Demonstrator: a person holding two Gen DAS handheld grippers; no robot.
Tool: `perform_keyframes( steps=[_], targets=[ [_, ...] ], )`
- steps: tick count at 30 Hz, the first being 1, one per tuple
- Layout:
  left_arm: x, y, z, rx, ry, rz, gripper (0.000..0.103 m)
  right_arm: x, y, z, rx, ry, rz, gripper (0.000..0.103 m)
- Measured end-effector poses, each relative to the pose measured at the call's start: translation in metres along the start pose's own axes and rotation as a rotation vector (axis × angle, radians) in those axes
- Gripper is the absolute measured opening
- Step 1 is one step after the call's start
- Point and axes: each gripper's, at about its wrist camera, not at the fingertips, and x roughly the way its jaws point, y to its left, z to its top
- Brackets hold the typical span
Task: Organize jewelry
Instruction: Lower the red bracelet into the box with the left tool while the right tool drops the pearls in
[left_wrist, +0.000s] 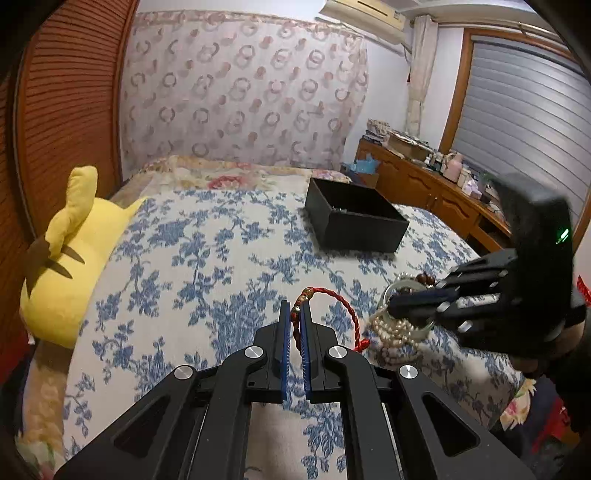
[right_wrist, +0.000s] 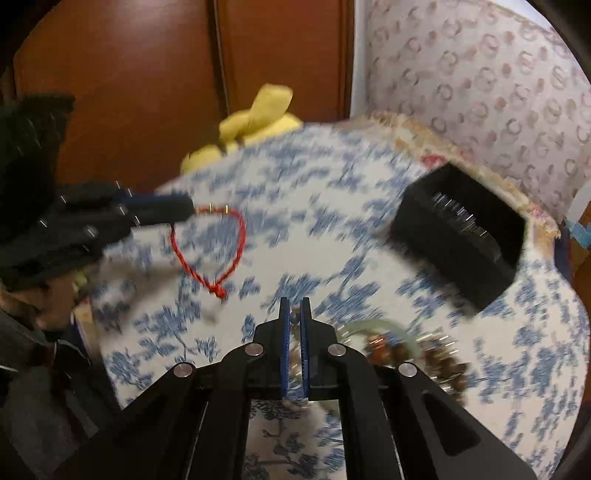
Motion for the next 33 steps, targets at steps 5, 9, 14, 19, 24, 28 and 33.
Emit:
perform_keyframes(
  steps=[5, 9, 14, 19, 24, 28, 33],
  targets=[
    [0.003, -0.006, 0.016, 0.019, -0.024, -0.006, 0.004, -0.045, -0.016, 0.016, 0.028, -0.116, -0.028, 0.006],
    [0.009, -0.012, 0.031, 0.032, -0.041, -0.02, 0.004, -0.073, -0.024, 0.029, 0.03, -0.186, -0.053, 0.006],
    [0.017, -0.021, 0.05, 0.05, -0.058, -0.04, 0.004, -0.106, -0.035, 0.046, 0.033, -0.272, -0.081, 0.006],
    [0.027, -0.028, 0.069, 0.068, -0.073, -0.044, 0.004, -0.128, -0.049, 0.066, 0.029, -0.332, -0.125, 0.006],
    [0.04, -0.032, 0.089, 0.083, -0.08, -0.039, 0.004, -0.152, -0.07, 0.091, 0.037, -0.4, -0.181, 0.006],
    [0.053, -0.033, 0.103, 0.09, -0.083, -0.033, 0.004, -0.165, -0.088, 0.11, 0.043, -0.431, -0.221, 0.006],
    [0.071, -0.037, 0.119, 0.103, -0.079, -0.028, 0.004, -0.167, -0.111, 0.131, 0.042, -0.436, -0.273, 0.006]
  ],
)
